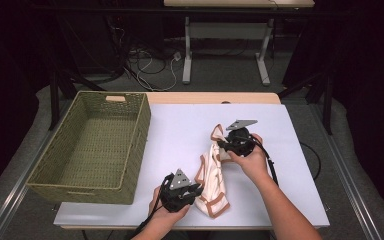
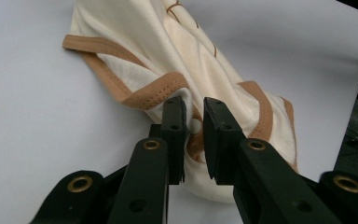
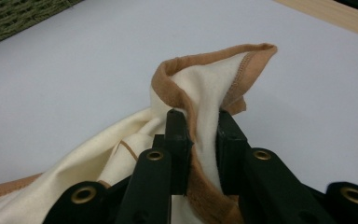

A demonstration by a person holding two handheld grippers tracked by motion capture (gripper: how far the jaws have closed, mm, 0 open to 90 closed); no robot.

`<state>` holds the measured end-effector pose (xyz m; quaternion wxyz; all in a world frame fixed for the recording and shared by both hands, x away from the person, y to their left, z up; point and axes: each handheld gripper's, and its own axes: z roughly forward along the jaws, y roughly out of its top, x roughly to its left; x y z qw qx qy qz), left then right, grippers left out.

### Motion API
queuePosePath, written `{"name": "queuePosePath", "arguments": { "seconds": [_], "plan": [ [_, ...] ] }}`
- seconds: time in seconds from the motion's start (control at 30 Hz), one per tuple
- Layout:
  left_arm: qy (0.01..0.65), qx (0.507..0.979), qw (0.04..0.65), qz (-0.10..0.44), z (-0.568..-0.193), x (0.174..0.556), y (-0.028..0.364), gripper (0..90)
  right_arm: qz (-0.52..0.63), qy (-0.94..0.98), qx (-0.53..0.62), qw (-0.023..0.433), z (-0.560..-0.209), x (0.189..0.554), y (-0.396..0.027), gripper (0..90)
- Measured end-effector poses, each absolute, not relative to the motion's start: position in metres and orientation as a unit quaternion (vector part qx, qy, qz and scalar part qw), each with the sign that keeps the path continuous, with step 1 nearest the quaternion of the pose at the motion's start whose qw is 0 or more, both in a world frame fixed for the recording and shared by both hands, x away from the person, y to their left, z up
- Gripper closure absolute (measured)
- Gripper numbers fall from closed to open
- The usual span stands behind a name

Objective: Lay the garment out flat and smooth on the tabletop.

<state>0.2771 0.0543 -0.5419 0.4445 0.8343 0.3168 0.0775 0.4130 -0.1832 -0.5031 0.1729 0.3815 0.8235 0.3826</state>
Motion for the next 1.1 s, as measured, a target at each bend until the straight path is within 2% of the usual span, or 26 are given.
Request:
{"name": "queuePosePath", "arguments": {
  "seconds": [0.27, 0.53, 0.7, 0.77, 1.1],
  "plan": [
    [0.319, 0.837, 0.438, 0.080, -0.544, 0.279, 0.056, 79.3, 0.371, 0.825, 0.392, 0.169, -0.514, 0.416, -0.184, 75.3],
    [0.321, 0.836, 0.438, 0.078, -0.546, 0.279, 0.057, 79.3, 0.369, 0.815, 0.413, 0.170, -0.524, 0.415, -0.198, 64.7],
    [0.323, 0.835, 0.437, 0.080, -0.546, 0.280, 0.058, 79.6, 0.376, 0.804, 0.425, 0.176, -0.521, 0.413, -0.207, 54.6],
    [0.325, 0.833, 0.441, 0.078, -0.546, 0.280, 0.058, 85.5, 0.378, 0.801, 0.429, 0.176, -0.518, 0.411, -0.210, 51.6],
    [0.324, 0.835, 0.437, 0.084, -0.546, 0.280, 0.059, 86.6, 0.400, 0.787, 0.428, 0.195, -0.504, 0.394, -0.220, 46.6]
  ]
}}
